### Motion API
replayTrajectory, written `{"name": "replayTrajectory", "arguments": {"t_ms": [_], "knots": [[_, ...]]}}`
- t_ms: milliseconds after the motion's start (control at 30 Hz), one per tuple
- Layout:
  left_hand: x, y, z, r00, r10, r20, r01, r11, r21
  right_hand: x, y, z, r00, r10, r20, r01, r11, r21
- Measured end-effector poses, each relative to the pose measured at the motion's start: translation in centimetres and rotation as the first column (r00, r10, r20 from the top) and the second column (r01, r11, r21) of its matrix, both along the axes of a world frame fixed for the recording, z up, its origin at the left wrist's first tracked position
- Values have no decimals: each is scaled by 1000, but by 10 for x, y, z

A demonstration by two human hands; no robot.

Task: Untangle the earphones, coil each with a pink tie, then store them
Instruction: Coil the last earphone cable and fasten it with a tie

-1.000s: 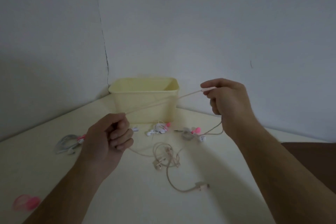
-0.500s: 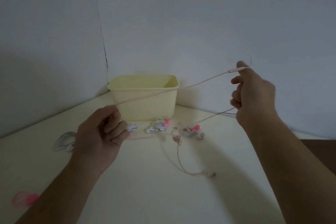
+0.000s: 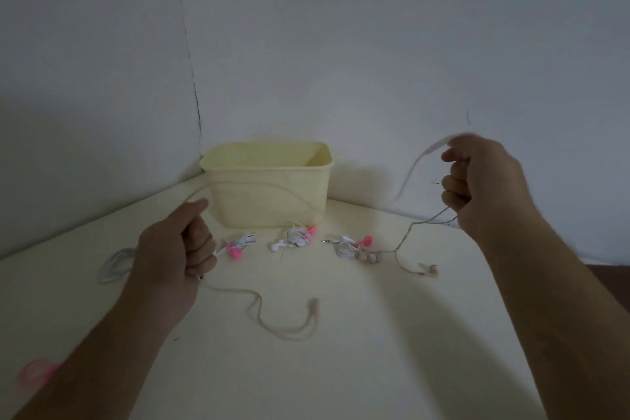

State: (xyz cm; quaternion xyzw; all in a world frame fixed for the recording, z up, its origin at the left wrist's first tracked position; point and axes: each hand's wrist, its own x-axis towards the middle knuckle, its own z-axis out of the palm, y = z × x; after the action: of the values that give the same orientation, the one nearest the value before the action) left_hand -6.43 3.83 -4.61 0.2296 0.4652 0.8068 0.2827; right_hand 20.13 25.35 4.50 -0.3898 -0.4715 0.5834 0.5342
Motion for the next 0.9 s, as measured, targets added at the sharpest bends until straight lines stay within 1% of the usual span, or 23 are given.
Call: {"name": "replayTrajectory", "arguments": {"t_ms": [133,200,233,267,300,333,367,400,433,467,500,533,567,600,633,667,700,733,767,833,867,900], "knots": [[9,2,1,984,-147,-100,148,989,6,-8,1,-5,989,100,112,-103,994,23],[13,1,3,970,-217,-111,219,976,7,-9,2,-5,958,115,262,-138,988,71],[15,-1,3,958,-263,-114,266,964,16,-11,3,-6,917,87,389,-142,983,115],[16,-2,4,944,-308,-120,312,950,20,-12,3,-6,837,48,544,-162,973,164],[17,-3,5,928,-351,-125,355,935,14,-14,1,-7,704,1,710,-210,956,207],[19,-3,6,914,-384,-129,388,922,-1,-17,-2,-8,520,-33,854,-290,933,213],[22,-1,6,901,-411,-138,411,911,-29,-21,-10,-9,315,-56,947,-369,912,177],[24,1,6,893,-426,-148,420,905,-71,-25,-20,-8,154,-76,985,-419,898,135],[27,3,5,888,-433,-155,419,900,-118,-30,-30,-6,81,-109,991,-477,868,134],[30,6,4,884,-441,-158,418,895,-159,-36,-41,-4,95,-135,986,-559,813,165],[32,8,3,877,-452,-162,424,887,-182,-42,-54,-1,145,-131,981,-644,740,194],[34,9,2,870,-464,-166,433,880,-195,-49,-67,-1,203,-72,977,-714,671,198],[36,10,1,865,-471,-174,435,876,-210,-55,-80,-2,245,44,969,-779,604,169],[38,9,1,865,-466,-185,424,877,-227,-62,-91,-7,229,191,954,-845,525,98],[40,8,1,870,-450,-202,401,883,-244,-67,-101,-12,190,333,924,-895,446,23],[41,9,1,879,-422,-222,364,895,-260,-71,-105,-18,171,458,872,-918,396,-28],[42,9,2,889,-388,-245,320,907,-274,-72,-106,-21,189,575,796,-915,398,-70],[41,9,1,895,-355,-271,275,916,-293,-72,-106,-22,214,676,705,-898,420,-129],[40,10,0,896,-329,-300,232,920,-315,-71,-104,-21,243,743,623,-883,435,-174],[40,11,-2,883,-298,-362,166,921,-354,-67,-97,-20,292,800,524,-878,442,-186],[40,10,-2,874,-299,-382,157,919,-360,-66,-94,-21,306,797,521,-876,450,-173],[41,10,-3,867,-310,-391,166,918,-360,-66,-94,-22,322,751,577,-863,483,-147]]}}
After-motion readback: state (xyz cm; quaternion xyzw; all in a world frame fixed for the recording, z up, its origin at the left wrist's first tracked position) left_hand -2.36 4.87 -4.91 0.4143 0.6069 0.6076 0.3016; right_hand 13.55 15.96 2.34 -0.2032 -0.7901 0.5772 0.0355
